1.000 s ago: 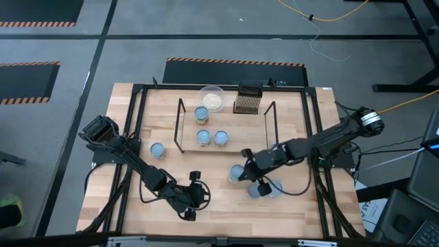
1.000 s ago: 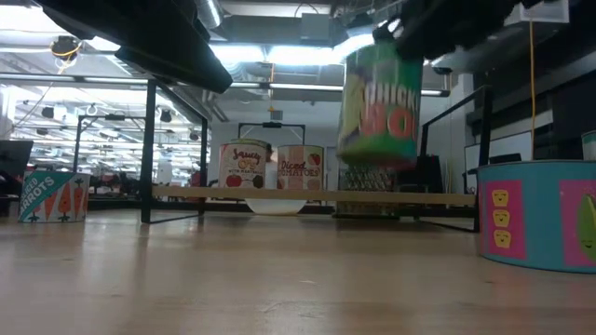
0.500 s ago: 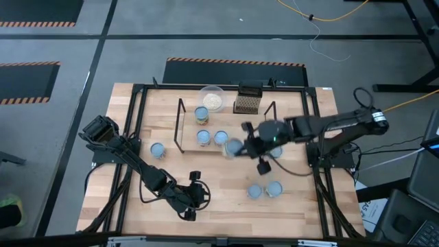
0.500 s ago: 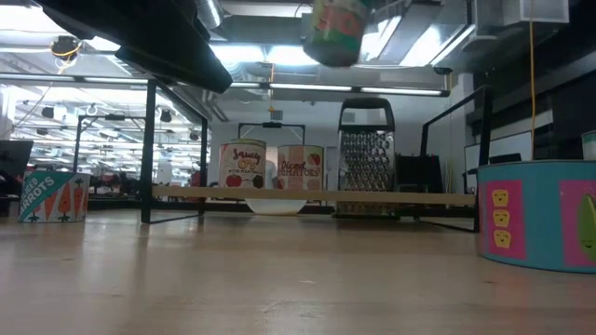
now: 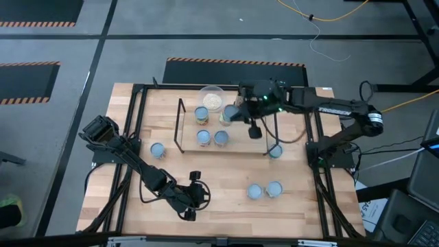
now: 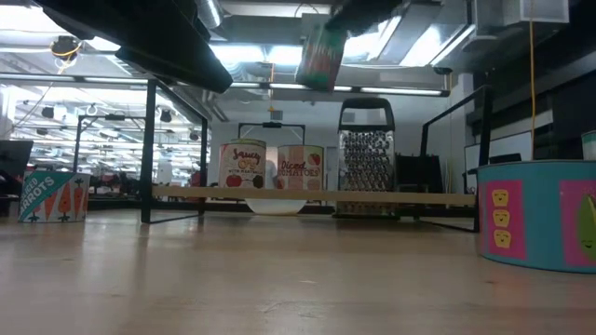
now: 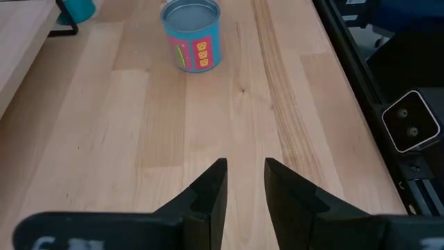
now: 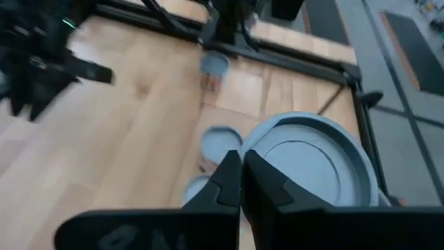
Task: Pick and place cans onto a shelf
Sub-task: Put the canned chicken soup on the shelf
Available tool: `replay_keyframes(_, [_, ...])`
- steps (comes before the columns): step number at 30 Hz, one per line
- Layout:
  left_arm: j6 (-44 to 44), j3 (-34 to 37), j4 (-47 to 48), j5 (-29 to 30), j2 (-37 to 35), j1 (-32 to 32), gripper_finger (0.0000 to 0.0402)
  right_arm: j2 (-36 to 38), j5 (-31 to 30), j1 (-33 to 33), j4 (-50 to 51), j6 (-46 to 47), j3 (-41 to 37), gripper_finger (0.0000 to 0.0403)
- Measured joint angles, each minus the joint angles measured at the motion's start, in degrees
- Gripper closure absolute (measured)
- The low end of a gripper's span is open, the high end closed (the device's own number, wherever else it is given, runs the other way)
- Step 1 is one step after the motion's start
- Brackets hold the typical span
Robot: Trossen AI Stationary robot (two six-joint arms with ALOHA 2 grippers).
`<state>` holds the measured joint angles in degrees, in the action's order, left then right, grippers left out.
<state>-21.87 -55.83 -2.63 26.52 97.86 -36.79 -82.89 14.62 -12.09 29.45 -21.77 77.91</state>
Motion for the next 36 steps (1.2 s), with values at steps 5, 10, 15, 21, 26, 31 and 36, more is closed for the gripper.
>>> replay_keyframes(5, [-0.02, 0.00, 0.00, 0.00, 0.00, -0.01, 0.0312, -5.06, 1.99, -4.07, -1.51, -0.91, -0.07, 0.0393])
replay_keyframes(10, [-0.02, 0.00, 0.00, 0.00, 0.00, -0.01, 0.0312, -10.42, 2.07, -6.16, -2.39, -1.04, -0.07, 0.0393])
replay_keyframes(15, [-0.02, -0.01, 0.00, 0.00, 0.00, -0.01, 0.0312, -14.96, 2.04, -6.83, -3.61, -1.26, -0.07, 0.0393])
replay_keyframes(21, [-0.02, -0.02, 0.00, 0.00, 0.00, -0.01, 0.0312, -19.01, 2.07, -6.89, -5.38, -1.26, -0.09, 0.0393])
replay_keyframes(26, [-0.02, 0.00, 0.00, 0.00, 0.00, 0.00, 0.0312, -20.36, 2.10, -6.93, -5.18, -1.26, -0.09, 0.0393])
replay_keyframes(31, [-0.02, 0.00, 0.00, 0.00, 0.00, 0.00, 0.0312, -20.57, 2.15, -6.91, -5.15, -1.26, -0.11, 0.0393])
replay_keyframes(36, [-0.02, 0.00, 0.00, 0.00, 0.00, 0.00, 0.0312, -20.57, 5.03, -6.93, -5.14, -1.44, -0.11, 0.0393])
